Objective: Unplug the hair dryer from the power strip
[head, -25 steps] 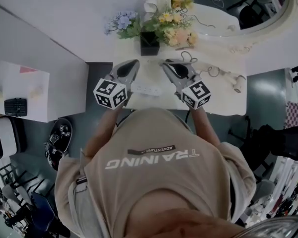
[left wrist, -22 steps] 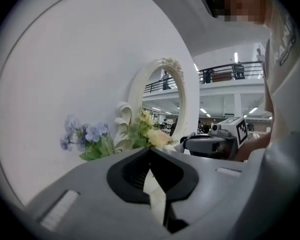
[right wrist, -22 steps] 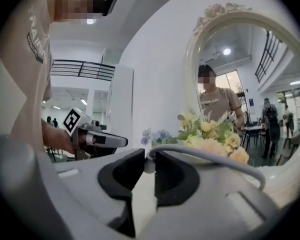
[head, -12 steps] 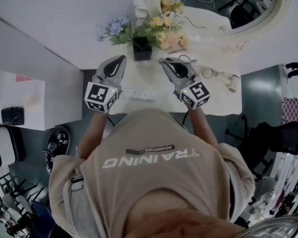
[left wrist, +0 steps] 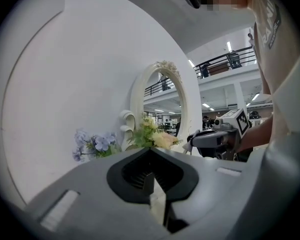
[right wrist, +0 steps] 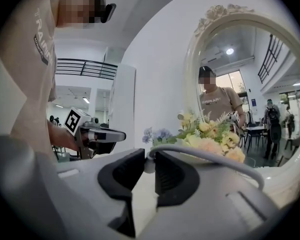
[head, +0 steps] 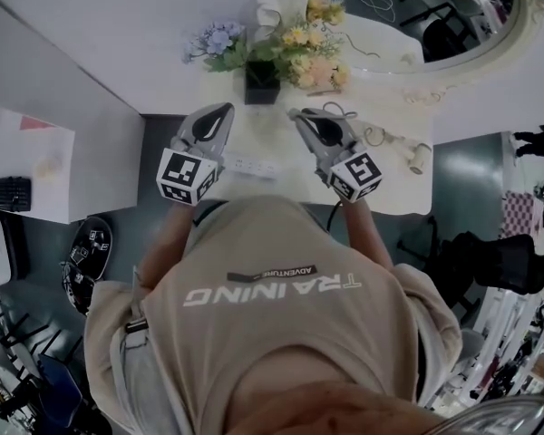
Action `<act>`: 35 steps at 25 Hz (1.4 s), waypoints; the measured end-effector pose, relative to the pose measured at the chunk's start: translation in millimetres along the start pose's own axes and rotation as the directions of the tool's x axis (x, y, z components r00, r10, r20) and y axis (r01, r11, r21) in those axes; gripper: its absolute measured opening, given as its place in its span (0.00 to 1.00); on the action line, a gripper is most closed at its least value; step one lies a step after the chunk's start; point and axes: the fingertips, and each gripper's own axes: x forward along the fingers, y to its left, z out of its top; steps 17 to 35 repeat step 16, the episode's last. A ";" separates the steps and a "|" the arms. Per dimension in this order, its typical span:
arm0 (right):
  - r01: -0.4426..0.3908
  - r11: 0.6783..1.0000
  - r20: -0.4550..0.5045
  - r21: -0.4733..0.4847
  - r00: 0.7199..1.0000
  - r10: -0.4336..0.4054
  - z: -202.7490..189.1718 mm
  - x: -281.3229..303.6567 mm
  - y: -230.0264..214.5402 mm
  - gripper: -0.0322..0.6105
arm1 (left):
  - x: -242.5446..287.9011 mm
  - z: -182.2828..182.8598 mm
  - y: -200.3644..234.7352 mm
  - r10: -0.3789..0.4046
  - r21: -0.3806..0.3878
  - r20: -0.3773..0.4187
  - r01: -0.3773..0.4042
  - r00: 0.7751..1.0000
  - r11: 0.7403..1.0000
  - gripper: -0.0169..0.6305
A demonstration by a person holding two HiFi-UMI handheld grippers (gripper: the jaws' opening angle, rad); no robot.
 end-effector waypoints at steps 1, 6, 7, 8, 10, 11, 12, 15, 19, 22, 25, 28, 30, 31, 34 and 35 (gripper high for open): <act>-0.003 1.000 -0.003 0.002 1.000 0.003 -1.3 -0.7 -0.3 0.16 | 0.8 -1.0 -1.1 0.000 -0.001 -0.003 0.000 1.000 1.000 0.03; -0.019 0.999 -0.002 0.045 1.000 0.019 -5.6 -4.5 -2.7 0.16 | 6.3 -8.6 -9.8 -0.010 0.015 -0.044 0.011 0.999 1.000 0.03; -0.022 0.999 0.000 0.045 1.000 0.022 -5.6 -5.3 -2.8 0.16 | 7.5 -9.2 -11.6 -0.010 0.017 -0.049 0.011 0.999 1.000 0.03; -0.027 0.999 0.004 0.044 1.000 0.026 -5.5 -5.9 -3.2 0.16 | 9.0 -9.9 -13.3 -0.009 0.019 -0.051 0.010 0.999 1.000 0.03; -0.039 0.998 0.011 0.047 0.999 0.038 -6.4 -6.3 -5.5 0.16 | 13.7 -12.1 -17.1 -0.010 0.023 -0.057 0.012 0.998 1.000 0.03; -0.048 0.998 0.013 0.052 0.999 0.047 -8.0 -6.4 -6.7 0.16 | 16.3 -14.1 -19.6 -0.011 0.023 -0.061 0.013 0.998 1.000 0.03; -0.058 0.996 0.015 0.061 0.998 0.057 -10.1 -6.7 -7.6 0.16 | 18.5 -16.6 -22.2 -0.011 0.021 -0.065 0.013 0.998 1.000 0.03; -0.080 0.993 0.024 0.092 0.997 0.078 -16.0 -8.7 -10.9 0.16 | 24.3 -25.1 -28.7 -0.004 0.009 -0.080 0.005 0.997 1.000 0.03; -0.085 0.991 0.027 0.100 0.996 0.082 -17.8 -9.4 -12.3 0.16 | 26.3 -27.7 -30.4 -0.001 0.005 -0.085 0.001 0.996 1.000 0.03; -0.085 0.991 0.027 0.100 0.996 0.082 -17.8 -9.4 -12.3 0.16 | 26.3 -27.7 -30.4 -0.001 0.005 -0.085 0.001 0.996 1.000 0.03; -0.085 0.991 0.027 0.100 0.996 0.082 -17.8 -9.4 -12.3 0.16 | 26.3 -27.7 -30.4 -0.001 0.005 -0.085 0.001 0.996 1.000 0.03; -0.085 0.991 0.027 0.100 0.996 0.082 -17.8 -9.4 -12.3 0.16 | 26.3 -27.7 -30.4 -0.001 0.005 -0.085 0.001 0.996 1.000 0.03; -0.085 0.991 0.027 0.100 0.996 0.082 -17.8 -9.4 -12.3 0.16 | 26.3 -27.7 -30.4 -0.001 0.005 -0.085 0.001 0.996 1.000 0.03; -0.085 0.991 0.027 0.100 0.996 0.082 -17.8 -9.4 -12.3 0.16 | 26.3 -27.7 -30.4 -0.001 0.005 -0.085 0.001 0.996 1.000 0.03; -0.085 0.991 0.027 0.100 0.996 0.082 -17.8 -9.4 -12.3 0.16 | 26.3 -27.7 -30.4 -0.001 0.005 -0.085 0.001 0.996 1.000 0.03; -0.085 0.991 0.027 0.100 0.996 0.082 -17.8 -9.4 -12.3 0.16 | 26.3 -27.7 -30.4 -0.001 0.005 -0.085 0.001 0.996 1.000 0.03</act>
